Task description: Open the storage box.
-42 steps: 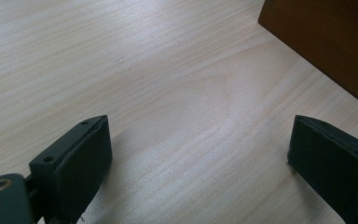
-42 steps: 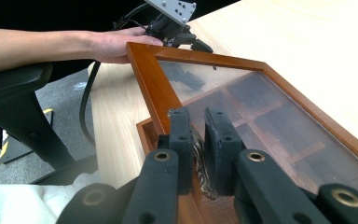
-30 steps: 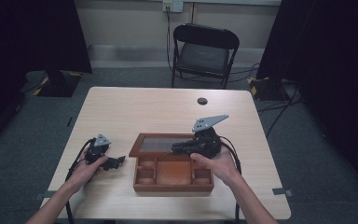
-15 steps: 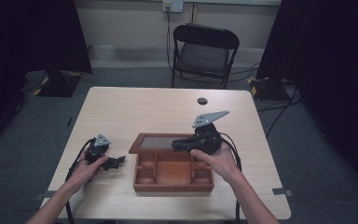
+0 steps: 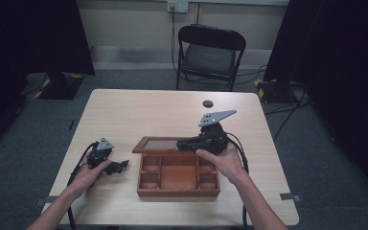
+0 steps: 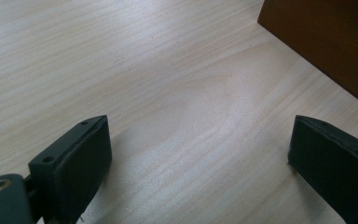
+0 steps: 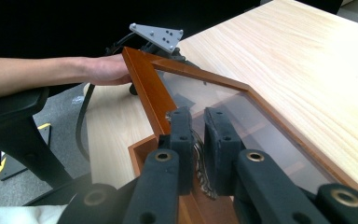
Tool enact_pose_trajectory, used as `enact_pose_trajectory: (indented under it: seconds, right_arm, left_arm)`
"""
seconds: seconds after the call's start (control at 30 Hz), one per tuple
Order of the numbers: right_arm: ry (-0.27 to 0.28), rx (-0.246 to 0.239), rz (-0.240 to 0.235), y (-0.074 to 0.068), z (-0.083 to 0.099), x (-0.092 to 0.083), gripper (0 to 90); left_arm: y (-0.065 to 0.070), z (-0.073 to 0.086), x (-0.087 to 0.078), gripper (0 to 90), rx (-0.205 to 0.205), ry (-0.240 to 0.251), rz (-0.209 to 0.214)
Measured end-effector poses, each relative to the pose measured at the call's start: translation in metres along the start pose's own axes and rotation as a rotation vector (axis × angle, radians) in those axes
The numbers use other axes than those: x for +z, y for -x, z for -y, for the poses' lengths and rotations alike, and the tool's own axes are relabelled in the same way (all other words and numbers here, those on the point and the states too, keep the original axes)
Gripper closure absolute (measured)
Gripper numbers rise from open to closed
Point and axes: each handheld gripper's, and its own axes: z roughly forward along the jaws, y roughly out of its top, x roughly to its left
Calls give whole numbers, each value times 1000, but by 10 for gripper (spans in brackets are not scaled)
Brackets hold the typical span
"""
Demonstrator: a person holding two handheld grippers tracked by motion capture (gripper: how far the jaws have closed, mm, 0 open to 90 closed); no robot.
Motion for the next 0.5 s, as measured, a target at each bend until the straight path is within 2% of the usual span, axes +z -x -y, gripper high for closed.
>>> enact_pose_trajectory:
  seconds: [0.5]
  right_arm:
    - [9, -5, 0, 5, -8, -2, 827]
  left_arm:
    - [0, 0, 0, 54, -1, 0, 2]
